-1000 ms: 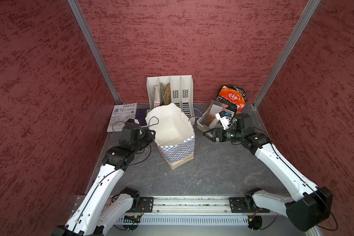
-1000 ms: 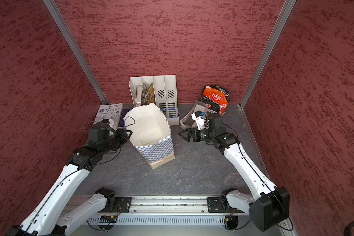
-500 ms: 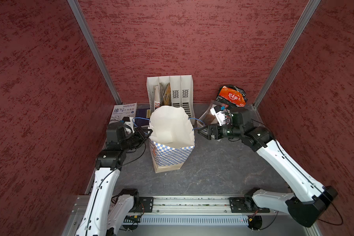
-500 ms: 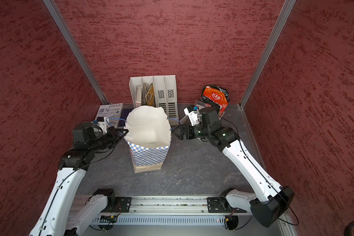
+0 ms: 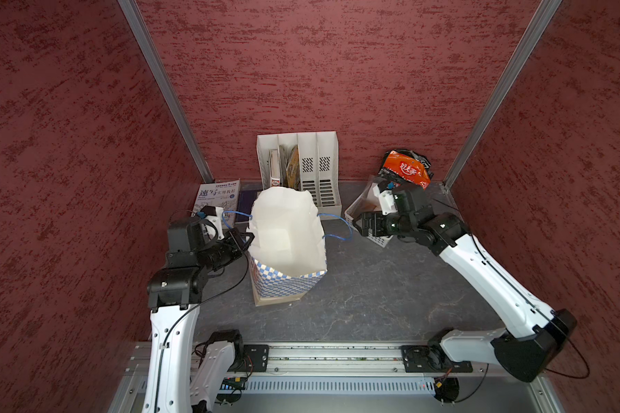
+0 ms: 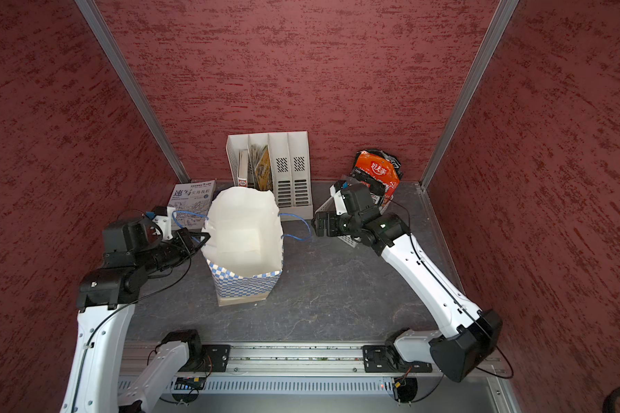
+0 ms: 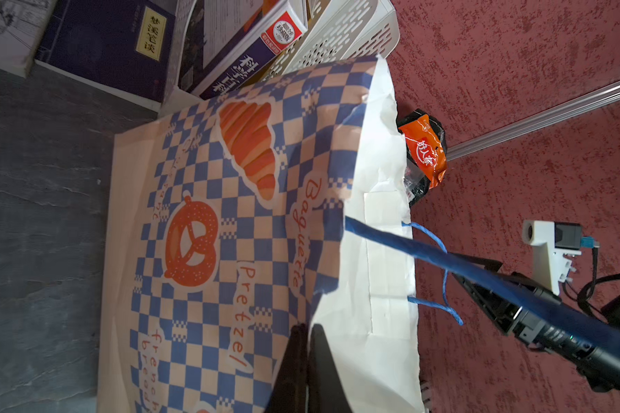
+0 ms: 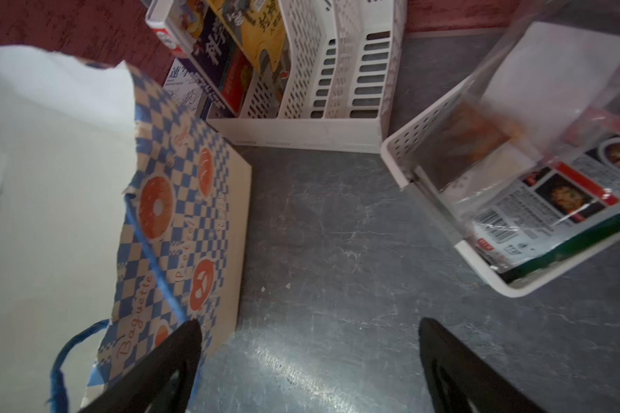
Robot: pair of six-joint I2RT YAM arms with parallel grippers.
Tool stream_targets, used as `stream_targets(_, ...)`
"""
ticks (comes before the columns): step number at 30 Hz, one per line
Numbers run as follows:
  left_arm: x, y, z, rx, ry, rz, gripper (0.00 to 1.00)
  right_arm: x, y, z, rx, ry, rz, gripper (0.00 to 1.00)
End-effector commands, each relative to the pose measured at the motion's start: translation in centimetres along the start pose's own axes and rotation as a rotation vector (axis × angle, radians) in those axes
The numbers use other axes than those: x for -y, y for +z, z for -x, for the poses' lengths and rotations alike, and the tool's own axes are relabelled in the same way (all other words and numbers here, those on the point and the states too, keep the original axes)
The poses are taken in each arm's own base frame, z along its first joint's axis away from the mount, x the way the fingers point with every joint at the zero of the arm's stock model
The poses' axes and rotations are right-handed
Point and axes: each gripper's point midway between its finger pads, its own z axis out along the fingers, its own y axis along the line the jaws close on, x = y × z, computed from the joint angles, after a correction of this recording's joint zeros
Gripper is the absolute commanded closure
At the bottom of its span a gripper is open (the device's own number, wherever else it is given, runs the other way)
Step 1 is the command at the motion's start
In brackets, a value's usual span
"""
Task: Place the condiment packets inside the bag
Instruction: Adjust the paper bag at the center of the board, then move the storage box to the center of the board.
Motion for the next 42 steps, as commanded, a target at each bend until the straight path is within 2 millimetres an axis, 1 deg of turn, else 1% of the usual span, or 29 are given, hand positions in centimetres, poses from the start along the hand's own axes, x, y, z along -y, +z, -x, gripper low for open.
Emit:
stream_targets(1,-1.4,-0.1,-0.9,-0.013,0.025,0.051,1.00,3.1,2.7,0.7,-0.042,-0.037,-0.008,0.02)
stream_targets(3,-1.4,0.0,-1.2,-0.015,0.025,0.036,1.00,5.6,5.3,0.4,-0.091,-0.037,-0.059,0.02)
stream_targets(5,-1.5,0.0,-1.3,-0.012,0.032,0.034,1.00,7.7,6.9,0.5,-0.112,-0.029,-0.089,0.02)
stream_targets(8,-1.6,-0.1,-1.3,-0.010,0.042,0.036,1.00,9.8,9.6,-0.5,-0.191,-0.031,-0.093,0.02)
stream_targets(11,-1.6,-0.2,-1.3,-0.008,0.046,0.042,1.00,10.6,11.5,-2.3,-0.290,-0.070,-0.086,0.02)
stream_targets(13,-1.7,-0.2,-1.3,-0.011,0.048,0.044,1.00,11.2,12.4,-3.6,-0.346,-0.086,-0.087,0.01)
stream_targets(17,-1.9,-0.1,-1.4,-0.015,0.042,0.049,1.00,12.3,13.6,-5.0,-0.404,-0.121,-0.106,0.01)
stream_targets(19,-1.9,-0.1,-1.4,-0.015,0.040,0.049,1.00,12.5,14.0,-5.9,-0.440,-0.119,-0.101,0.01)
stream_targets(20,-1.9,-0.1,-1.4,-0.014,0.042,0.049,1.00,12.4,14.1,-6.6,-0.471,-0.106,-0.085,0.01)
stream_targets(24,-2.1,-0.1,-1.4,-0.012,0.041,0.054,1.00,12.0,13.5,-9.6,-0.552,-0.070,-0.044,0.01)
stream_targets(27,-2.1,0.0,-1.4,-0.012,0.040,0.055,1.00,11.6,12.5,-11.1,-0.585,-0.046,-0.041,0.01)
stream_targets(31,-2.1,0.1,-1.2,-0.013,0.041,0.055,1.00,9.5,11.0,-13.6,-0.648,-0.039,0.010,0.02)
stream_targets(35,-2.1,0.1,-1.1,-0.009,0.047,0.054,1.00,6.6,9.3,-16.3,-0.713,-0.073,0.046,0.01)
stream_targets(42,-2.4,0.5,-1.3,-0.020,0.051,0.053,1.00,3.6,5.8,-20.3,-0.734,-0.041,0.074,0.02)
